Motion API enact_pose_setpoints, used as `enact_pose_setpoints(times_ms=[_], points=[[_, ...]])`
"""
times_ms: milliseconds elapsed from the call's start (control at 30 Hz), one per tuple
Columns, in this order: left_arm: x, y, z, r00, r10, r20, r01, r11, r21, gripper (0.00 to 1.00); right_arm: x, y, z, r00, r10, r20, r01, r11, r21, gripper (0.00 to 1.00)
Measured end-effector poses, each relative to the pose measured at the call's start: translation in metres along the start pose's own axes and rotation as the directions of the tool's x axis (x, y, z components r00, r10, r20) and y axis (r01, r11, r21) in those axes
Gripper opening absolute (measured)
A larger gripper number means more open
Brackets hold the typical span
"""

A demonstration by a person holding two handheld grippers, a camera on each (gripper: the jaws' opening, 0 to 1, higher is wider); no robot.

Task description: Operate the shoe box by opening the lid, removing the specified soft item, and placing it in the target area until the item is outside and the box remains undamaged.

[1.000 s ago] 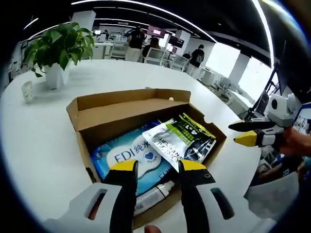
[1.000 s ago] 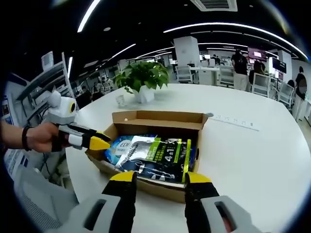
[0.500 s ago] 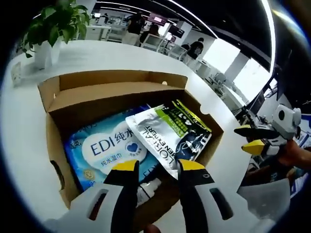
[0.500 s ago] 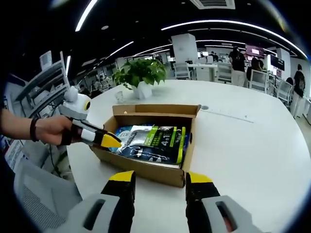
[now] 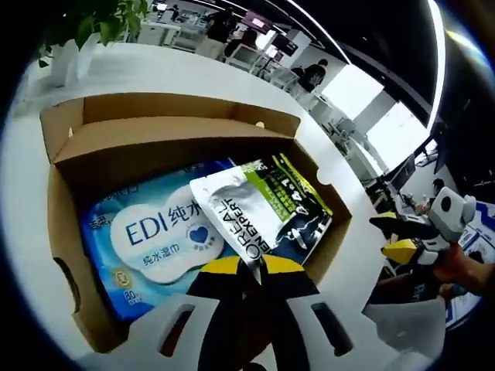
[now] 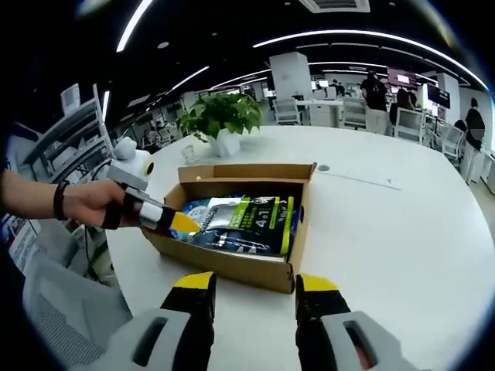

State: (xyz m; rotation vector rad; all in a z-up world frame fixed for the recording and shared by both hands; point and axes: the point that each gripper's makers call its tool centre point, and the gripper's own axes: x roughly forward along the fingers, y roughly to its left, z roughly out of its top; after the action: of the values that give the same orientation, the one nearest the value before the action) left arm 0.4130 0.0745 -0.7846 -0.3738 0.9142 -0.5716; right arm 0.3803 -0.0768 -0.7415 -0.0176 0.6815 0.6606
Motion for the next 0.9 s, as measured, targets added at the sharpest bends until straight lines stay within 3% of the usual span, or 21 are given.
enact_pose_setpoints(times_ms=[200, 633, 900], points=[[-0.006, 0.004, 0.001, 1.000, -0.005, 0.018, 0.006, 0.998, -0.070, 0.00, 0.006, 0.002, 0.005, 1.000, 0.005, 0.000, -0.005, 1.000, 0.001, 0.38], [-0.020, 0.022, -0.001, 0.999, 0.032, 0.029, -0.031, 0.998, -0.048, 0.00, 0.037, 0.018, 0.022, 0.999, 0.051, 0.005, -0.051, 0.999, 0.019, 0.36], [-0.020, 0.025, -0.001, 0.999, 0.044, 0.025, -0.043, 0.999, -0.012, 0.00, 0.059, 0.011, 0.024, 0.999, 0.042, -0.034, -0.041, 0.998, 0.037, 0.34]])
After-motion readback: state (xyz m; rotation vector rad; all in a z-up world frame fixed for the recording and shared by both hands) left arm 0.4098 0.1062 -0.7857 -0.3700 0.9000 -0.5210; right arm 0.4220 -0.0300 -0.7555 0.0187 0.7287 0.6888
